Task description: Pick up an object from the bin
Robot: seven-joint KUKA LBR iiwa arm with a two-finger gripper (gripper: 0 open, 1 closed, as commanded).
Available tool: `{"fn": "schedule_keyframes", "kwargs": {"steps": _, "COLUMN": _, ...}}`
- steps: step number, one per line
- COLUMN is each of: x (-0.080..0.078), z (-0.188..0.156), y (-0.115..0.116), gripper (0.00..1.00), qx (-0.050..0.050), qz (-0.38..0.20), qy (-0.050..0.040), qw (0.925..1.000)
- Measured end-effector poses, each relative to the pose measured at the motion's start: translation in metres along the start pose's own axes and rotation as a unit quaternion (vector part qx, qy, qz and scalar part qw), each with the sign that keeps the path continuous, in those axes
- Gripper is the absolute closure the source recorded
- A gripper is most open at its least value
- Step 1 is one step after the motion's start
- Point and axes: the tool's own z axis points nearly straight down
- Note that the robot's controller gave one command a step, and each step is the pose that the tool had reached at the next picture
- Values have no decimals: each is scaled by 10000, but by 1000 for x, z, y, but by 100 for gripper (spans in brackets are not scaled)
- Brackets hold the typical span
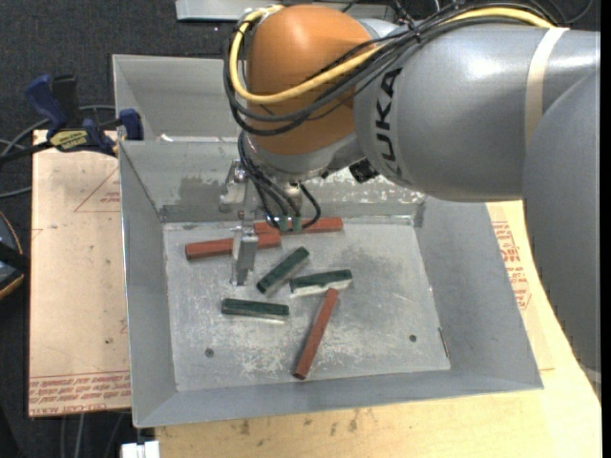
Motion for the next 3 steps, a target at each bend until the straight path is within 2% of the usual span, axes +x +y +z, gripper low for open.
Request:
{"fn": "schedule_keyframes", "kwargs": {"steps": 1, "x": -2, "z": -5, "y": -1, "gripper": 0, "qx": -7, "qz": 16, "qy": -39, "qw": 10000}}
{"fn": "schedule_keyframes", "kwargs": {"steps": 2, "x": 16, "z": 40, "y": -18, "gripper": 0, "qx": -15, "qz": -182, "qy": -70, "qw": 9998}}
{"fn": "schedule_keyframes", "kwargs": {"steps": 3, "x": 25, "z": 100, "y": -28, "gripper": 0, "qx": -4, "qz": -638, "qy": -57, "qw": 9979}}
